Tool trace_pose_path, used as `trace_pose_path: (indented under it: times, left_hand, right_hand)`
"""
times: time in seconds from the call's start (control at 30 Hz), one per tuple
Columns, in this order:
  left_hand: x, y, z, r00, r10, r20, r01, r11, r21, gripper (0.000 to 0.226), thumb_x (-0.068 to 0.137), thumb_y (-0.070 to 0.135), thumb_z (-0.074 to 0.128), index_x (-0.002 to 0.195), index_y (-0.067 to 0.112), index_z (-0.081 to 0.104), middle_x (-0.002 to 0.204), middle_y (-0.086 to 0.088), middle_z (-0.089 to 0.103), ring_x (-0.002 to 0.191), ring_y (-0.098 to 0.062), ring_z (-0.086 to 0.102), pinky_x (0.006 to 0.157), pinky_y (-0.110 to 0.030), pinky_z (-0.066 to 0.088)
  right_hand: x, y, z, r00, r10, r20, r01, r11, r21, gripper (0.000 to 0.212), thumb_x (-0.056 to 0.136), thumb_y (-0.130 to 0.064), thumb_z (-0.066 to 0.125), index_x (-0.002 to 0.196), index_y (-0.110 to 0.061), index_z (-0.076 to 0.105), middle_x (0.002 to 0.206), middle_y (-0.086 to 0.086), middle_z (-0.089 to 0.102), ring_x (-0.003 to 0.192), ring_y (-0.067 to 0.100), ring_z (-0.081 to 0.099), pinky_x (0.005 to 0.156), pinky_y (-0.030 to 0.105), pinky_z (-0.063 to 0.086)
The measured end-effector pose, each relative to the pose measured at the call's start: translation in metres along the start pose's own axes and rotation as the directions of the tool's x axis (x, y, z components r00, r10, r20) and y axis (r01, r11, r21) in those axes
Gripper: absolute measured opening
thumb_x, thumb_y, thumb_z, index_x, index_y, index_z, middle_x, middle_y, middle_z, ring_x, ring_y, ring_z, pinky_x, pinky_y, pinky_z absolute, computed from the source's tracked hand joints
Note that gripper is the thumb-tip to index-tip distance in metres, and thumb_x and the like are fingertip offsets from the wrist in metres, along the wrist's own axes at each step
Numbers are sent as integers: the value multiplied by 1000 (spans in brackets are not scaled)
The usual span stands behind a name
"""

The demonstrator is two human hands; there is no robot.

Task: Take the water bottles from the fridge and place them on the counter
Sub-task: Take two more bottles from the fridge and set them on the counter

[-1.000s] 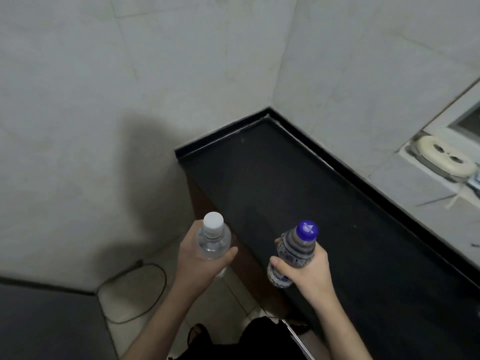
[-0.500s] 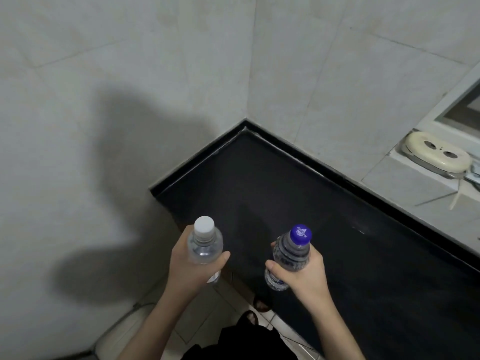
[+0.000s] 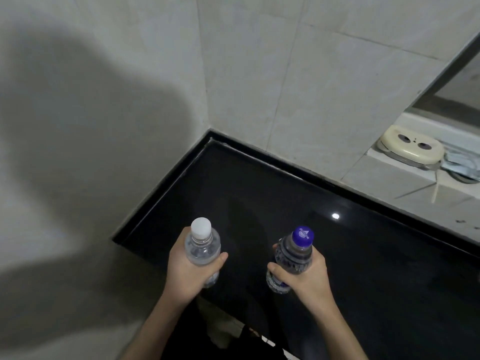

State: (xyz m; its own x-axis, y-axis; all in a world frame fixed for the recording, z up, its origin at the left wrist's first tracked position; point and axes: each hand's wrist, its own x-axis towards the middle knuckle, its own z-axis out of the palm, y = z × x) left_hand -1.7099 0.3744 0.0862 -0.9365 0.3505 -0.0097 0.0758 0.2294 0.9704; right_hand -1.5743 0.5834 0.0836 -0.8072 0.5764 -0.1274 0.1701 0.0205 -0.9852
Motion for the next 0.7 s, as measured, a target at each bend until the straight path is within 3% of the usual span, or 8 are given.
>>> trace_pose_path:
  times: [0.13, 0.23, 0.3, 0.37, 0.5, 0.6, 0.7]
  left_hand:
    - [52, -10, 0, 993, 17, 114, -12, 999, -44, 52, 54, 31, 88, 99, 18, 63, 94, -5, 72, 87, -20, 71, 77, -24, 58]
    - [93, -15, -4, 982, 36, 185, -28, 999, -44, 52, 51, 36, 87, 95, 22, 63, 93, 0, 72, 85, -18, 71, 75, -20, 57]
    - [120, -19, -7, 970, 40, 238, -33, 999, -35, 52, 50, 37, 87, 94, 22, 63, 90, -1, 73, 84, -18, 71, 75, -25, 57]
    - [145, -23, -8, 957, 45, 288, -37, 999, -31, 52, 49, 37, 87, 94, 24, 63, 89, -2, 72, 83, -17, 71, 75, -26, 57]
    - [181, -30, -2, 932, 59, 357, -50, 998, -36, 52, 50, 38, 86, 95, 29, 62, 90, 4, 71, 84, -13, 70, 73, -13, 53]
    - [198, -35, 9, 919, 60, 390, -49, 998, -38, 54, 50, 38, 86, 96, 25, 62, 90, -1, 71, 84, -15, 70, 74, -14, 53]
    - [211, -41, 22, 904, 49, 424, -43, 999, -24, 53, 51, 33, 88, 97, 21, 62, 91, -3, 72, 84, -16, 70, 76, -24, 57]
  right_hand:
    - [23, 0, 21, 995, -2, -101, 2, 1000, -3, 52, 56, -30, 90, 95, -6, 66, 96, 15, 72, 87, 29, 72, 76, 23, 59]
    - [35, 0, 42, 978, 12, -209, -9, 1000, 18, 50, 56, -26, 90, 94, -5, 65, 95, 17, 72, 86, 32, 71, 74, 23, 59]
    - [43, -1, 57, 959, 19, -281, -15, 1000, 16, 50, 56, -25, 91, 93, -3, 65, 94, 17, 72, 85, 34, 70, 73, 25, 59]
    - [50, -1, 72, 945, 36, -325, -35, 999, 9, 50, 56, -25, 91, 93, -3, 66, 93, 16, 72, 83, 29, 72, 73, 26, 59]
    - [57, 2, 93, 908, 65, -414, -65, 998, 15, 49, 56, -23, 91, 92, -2, 66, 94, 16, 72, 76, 12, 71, 70, 21, 58]
    - [59, 10, 94, 887, 89, -453, -91, 996, 16, 44, 59, -8, 93, 93, -1, 66, 93, 18, 72, 76, 18, 72, 70, 25, 59]
    - [64, 19, 87, 872, 91, -481, -103, 995, 2, 41, 60, 1, 92, 93, -1, 66, 94, 18, 72, 75, 15, 71, 69, 22, 58]
